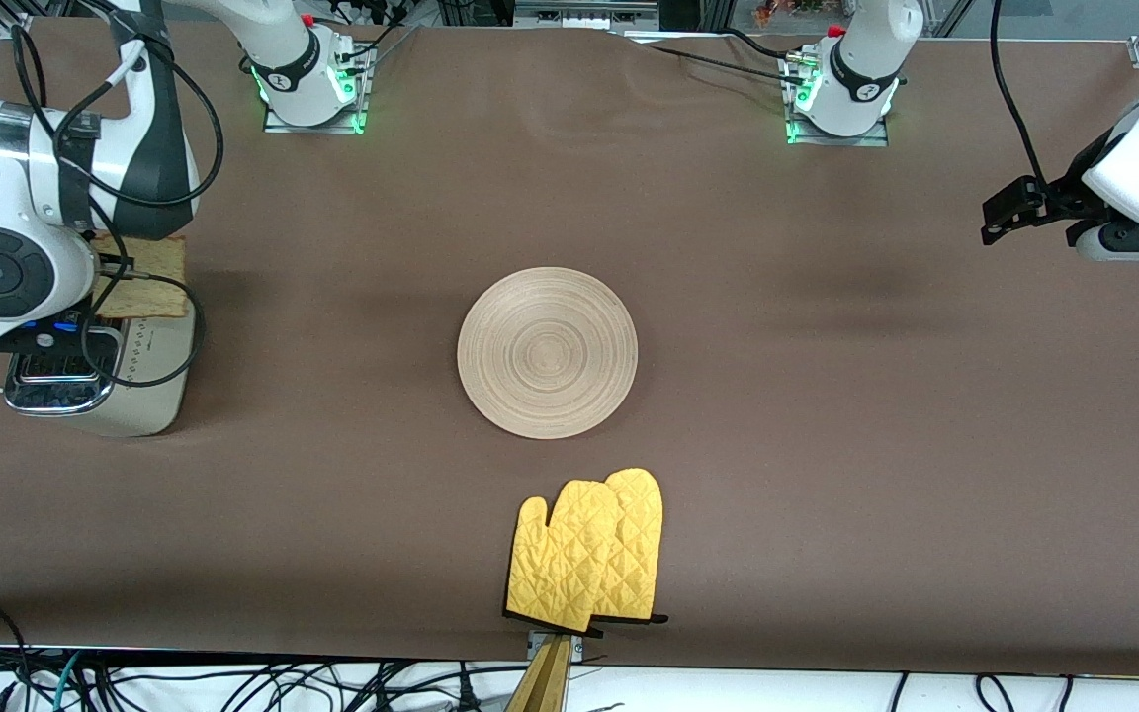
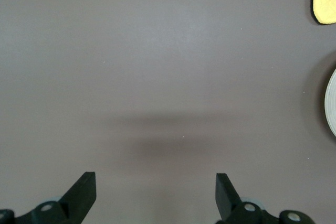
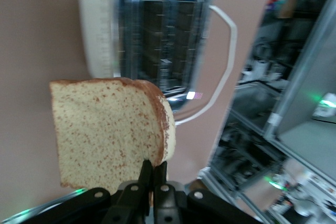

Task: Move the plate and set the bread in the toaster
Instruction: 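Lift the bread with the right gripper and carry it over the toaster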

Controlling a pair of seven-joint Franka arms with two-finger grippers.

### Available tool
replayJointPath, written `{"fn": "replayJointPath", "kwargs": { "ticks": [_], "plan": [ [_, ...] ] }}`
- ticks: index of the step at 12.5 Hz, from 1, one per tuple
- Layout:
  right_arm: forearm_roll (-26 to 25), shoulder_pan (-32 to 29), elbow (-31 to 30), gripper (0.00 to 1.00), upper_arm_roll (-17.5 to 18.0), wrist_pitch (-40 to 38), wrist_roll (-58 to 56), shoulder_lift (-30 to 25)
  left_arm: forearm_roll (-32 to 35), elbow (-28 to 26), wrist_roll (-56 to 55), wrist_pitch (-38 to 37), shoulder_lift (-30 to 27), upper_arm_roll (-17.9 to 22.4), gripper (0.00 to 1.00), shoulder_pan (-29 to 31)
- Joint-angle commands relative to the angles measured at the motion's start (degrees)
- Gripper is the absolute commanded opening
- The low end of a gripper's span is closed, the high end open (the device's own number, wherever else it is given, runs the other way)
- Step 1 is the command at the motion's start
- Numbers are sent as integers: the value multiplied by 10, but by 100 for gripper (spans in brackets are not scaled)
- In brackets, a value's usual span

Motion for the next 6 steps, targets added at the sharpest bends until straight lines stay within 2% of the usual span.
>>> {"fn": "replayJointPath", "kwargs": {
  "ticks": [1,4,6],
  "plan": [
    [-86,1,14,0,0,-7,-3,29,10,17,-2,-5,8,-2,100,-2],
    [-159,-10,13,0,-1,29,0,57,10,17,-3,-5,8,-2,100,-2],
    [-172,-32,13,0,-1,70,2,77,10,17,-3,-5,8,-2,100,-3]
  ]
}}
